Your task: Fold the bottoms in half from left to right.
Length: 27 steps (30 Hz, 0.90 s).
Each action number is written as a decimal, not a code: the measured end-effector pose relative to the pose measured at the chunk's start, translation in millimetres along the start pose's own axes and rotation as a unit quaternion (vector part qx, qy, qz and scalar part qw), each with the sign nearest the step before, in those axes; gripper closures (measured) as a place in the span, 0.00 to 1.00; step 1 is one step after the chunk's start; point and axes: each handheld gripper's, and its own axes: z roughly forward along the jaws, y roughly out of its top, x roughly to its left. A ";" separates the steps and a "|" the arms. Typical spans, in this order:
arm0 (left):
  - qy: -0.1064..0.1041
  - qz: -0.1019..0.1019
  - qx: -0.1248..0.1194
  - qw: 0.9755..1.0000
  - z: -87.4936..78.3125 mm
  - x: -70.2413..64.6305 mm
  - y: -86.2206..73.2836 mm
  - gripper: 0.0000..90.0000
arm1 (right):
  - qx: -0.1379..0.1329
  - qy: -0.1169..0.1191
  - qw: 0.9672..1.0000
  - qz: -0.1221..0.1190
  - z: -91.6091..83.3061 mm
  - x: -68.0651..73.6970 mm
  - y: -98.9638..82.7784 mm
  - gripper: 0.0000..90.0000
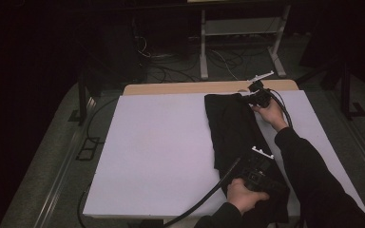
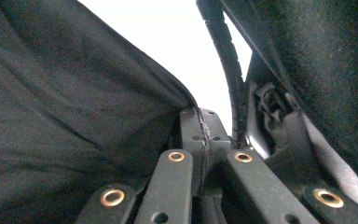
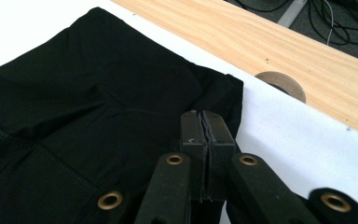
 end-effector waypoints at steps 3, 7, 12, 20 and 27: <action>0.003 0.001 0.003 1.000 0.7 0.9 0.2 0.99 | -0.004 0.004 1.000 0.009 2.4 -1.3 -2.1 0.97; -0.007 0.005 -0.003 1.000 1.0 1.4 2.6 0.98 | -0.006 0.004 1.000 0.015 2.1 -3.0 -2.4 0.95; -0.033 0.024 -0.027 0.999 -1.0 -2.5 3.7 0.61 | 0.011 0.020 0.999 0.039 -5.0 -2.7 -3.0 0.60; -0.011 0.053 -0.083 0.995 -26.4 -6.7 4.8 0.32 | -0.014 0.056 0.997 0.051 -40.6 4.8 -1.9 0.22; 0.023 0.080 -0.134 0.988 -60.1 -5.2 6.6 0.21 | -0.046 0.065 0.996 0.045 -69.6 15.2 1.5 0.03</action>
